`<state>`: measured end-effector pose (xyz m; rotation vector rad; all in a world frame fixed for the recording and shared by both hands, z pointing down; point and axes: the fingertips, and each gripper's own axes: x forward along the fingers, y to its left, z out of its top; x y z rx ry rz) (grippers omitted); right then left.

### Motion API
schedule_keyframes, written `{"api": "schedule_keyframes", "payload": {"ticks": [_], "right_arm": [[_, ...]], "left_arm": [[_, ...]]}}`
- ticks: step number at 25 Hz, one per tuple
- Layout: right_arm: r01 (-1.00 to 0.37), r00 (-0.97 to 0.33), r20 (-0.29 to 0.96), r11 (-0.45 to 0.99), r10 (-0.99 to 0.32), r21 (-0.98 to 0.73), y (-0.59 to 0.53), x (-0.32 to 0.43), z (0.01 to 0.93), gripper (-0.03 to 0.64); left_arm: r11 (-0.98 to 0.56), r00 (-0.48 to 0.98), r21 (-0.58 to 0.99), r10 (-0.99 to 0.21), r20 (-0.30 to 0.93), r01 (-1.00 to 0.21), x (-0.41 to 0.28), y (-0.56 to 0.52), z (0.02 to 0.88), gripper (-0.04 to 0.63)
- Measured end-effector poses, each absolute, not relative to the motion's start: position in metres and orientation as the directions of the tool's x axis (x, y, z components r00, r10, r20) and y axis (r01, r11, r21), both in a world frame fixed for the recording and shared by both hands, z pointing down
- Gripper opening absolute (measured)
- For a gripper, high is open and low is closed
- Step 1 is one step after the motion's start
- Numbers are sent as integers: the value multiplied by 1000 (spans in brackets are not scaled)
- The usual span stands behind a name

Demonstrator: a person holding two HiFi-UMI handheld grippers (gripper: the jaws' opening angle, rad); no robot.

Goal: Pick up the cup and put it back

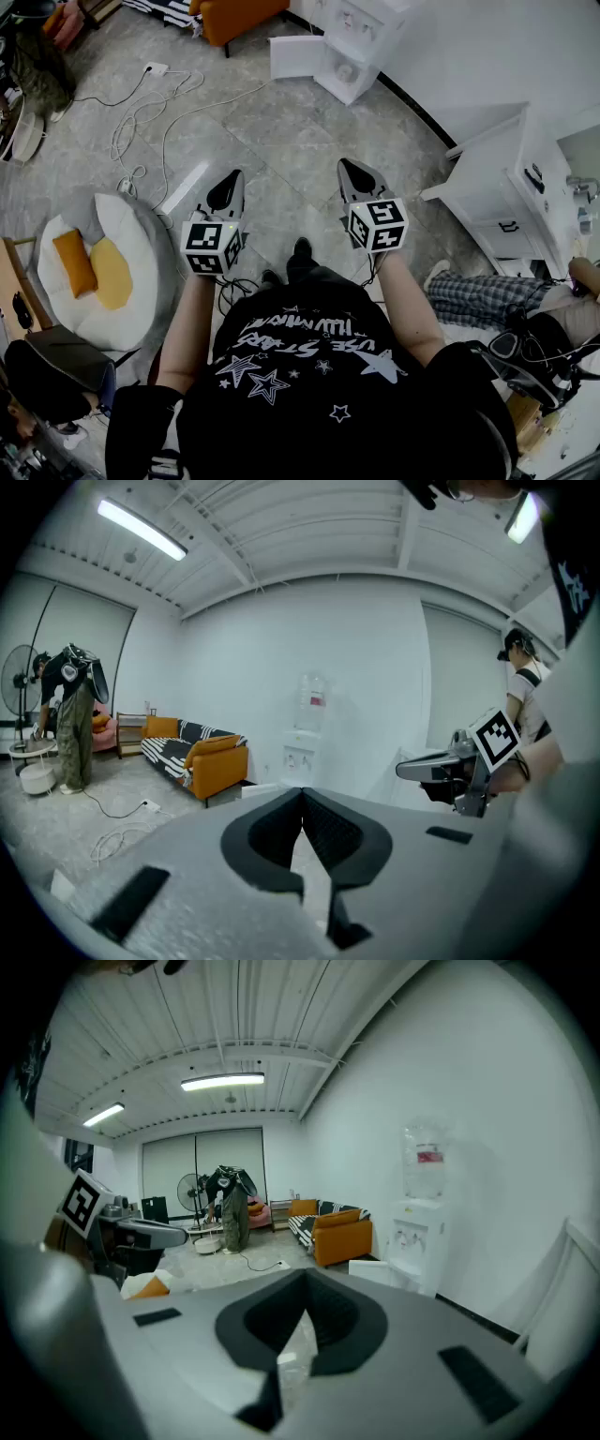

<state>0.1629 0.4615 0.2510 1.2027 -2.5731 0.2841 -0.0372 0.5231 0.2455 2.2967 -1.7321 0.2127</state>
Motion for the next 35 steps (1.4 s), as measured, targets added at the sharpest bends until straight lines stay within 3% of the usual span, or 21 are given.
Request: {"api": "schedule_keyframes", "payload": {"ticks": [23, 25, 35], "right_arm": [[-840, -539, 286, 532, -792, -108, 494, 160, 253, 11], [-834, -548, 279, 538, -788, -119, 490, 157, 255, 79], [-809, -586, 320, 559, -744, -182, 414, 129, 289, 246]], "left_arm": [[-255, 288, 153, -921, 263, -955, -72, 577, 252, 8], [-250, 283, 150, -922, 264, -956, -76, 574, 253, 8], [-218, 252, 137, -913, 322, -966, -98, 520, 265, 9]]}}
